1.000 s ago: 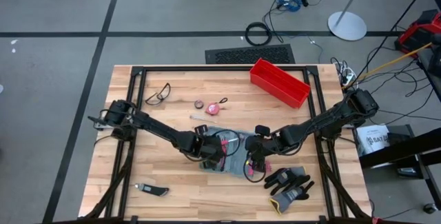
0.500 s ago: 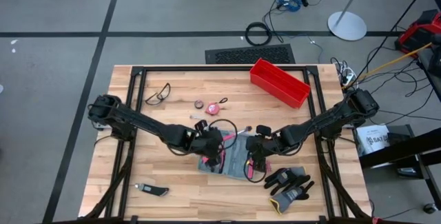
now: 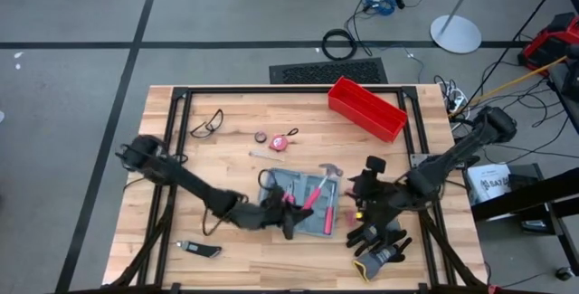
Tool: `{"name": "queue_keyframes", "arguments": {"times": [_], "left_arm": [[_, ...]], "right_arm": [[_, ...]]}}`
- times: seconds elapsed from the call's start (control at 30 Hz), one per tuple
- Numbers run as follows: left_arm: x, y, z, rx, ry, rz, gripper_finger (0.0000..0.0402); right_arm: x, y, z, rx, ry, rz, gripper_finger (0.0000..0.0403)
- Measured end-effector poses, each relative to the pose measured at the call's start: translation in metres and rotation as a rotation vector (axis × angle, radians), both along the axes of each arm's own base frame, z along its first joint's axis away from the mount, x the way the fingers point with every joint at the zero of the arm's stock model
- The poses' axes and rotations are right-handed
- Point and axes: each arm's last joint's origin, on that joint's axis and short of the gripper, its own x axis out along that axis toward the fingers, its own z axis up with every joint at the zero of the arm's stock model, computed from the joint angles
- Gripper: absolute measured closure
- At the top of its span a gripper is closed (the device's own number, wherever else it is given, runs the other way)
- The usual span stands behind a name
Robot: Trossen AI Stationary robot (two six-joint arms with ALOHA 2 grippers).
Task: Prefit tool cases
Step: Put the hammer into the toolbox
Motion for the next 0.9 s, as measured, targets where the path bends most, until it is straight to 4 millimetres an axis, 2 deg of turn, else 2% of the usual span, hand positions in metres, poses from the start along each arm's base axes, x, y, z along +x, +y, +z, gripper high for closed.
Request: {"name": "queue_keyframes", "arguments": {"times": [0.13,0.23,0.37,0.47,0.6,0.9], "left_arm": [[0.008,-0.026,-0.027,-0.174,-0.139,0.087,0.0344],[0.017,-0.041,-0.049,-0.295,-0.178,0.109,0.0344],[0.023,-0.050,-0.072,-0.438,-0.167,0.138,0.0345],[0.021,-0.051,-0.085,-0.539,-0.180,0.227,0.0345],[0.022,-0.047,-0.094,-0.676,-0.216,0.282,0.0345],[0.028,-0.041,-0.097,-0.769,-0.191,0.216,0.0345]], "right_arm": [[-0.007,0.005,0.015,-0.080,-0.139,0.022,0.0225],[-0.005,0.011,0.021,-0.099,-0.190,0.082,0.0225],[0.003,0.021,0.021,-0.115,-0.225,0.155,0.0225],[0.009,0.024,0.014,-0.124,-0.197,0.175,0.0225],[0.014,0.029,0.001,-0.134,-0.154,0.164,0.0225],[0.023,0.032,-0.016,-0.169,-0.097,0.159,0.0225]]}}
